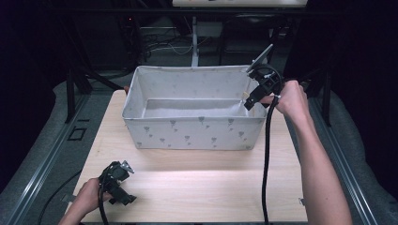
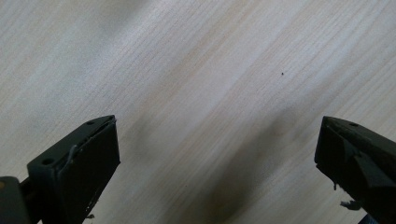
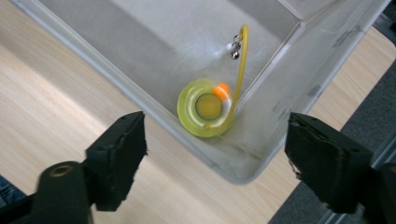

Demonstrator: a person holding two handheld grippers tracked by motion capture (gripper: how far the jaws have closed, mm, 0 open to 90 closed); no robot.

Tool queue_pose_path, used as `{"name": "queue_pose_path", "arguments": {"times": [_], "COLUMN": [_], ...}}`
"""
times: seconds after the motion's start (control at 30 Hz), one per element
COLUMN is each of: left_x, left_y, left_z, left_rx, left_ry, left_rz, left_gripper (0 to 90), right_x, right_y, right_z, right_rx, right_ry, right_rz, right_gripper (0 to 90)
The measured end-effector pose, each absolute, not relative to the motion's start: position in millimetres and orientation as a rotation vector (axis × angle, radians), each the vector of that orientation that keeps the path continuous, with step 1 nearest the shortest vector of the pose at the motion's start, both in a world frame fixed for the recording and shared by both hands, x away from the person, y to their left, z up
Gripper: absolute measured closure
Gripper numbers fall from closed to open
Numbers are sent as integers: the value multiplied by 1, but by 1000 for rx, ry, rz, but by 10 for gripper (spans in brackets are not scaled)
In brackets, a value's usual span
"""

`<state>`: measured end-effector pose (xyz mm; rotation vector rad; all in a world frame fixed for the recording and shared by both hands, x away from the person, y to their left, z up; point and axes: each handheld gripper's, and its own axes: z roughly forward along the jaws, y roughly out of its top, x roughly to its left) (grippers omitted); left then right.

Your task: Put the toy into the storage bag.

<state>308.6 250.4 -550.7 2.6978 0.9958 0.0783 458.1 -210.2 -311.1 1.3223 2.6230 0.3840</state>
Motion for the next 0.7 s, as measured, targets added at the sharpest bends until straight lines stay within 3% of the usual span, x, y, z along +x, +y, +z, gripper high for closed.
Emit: {"name": "queue_pose_path", "arguments": {"times": [0.3, 0.7], "left_x": [309, 308], "left_y": [250, 249], "left_z": [-550, -551], "left_rx": [2701, 2708], "left_ry": [995, 996], "left_rz": [81, 82], "left_gripper": [1, 1], "right_x": [425, 388], "right_y": [-204, -201], "right_z": [-297, -317], "right_rx": [1252, 1221], "right_ry": [2613, 2632], "right_rz": [416, 458], "right_gripper": [103, 30]}}
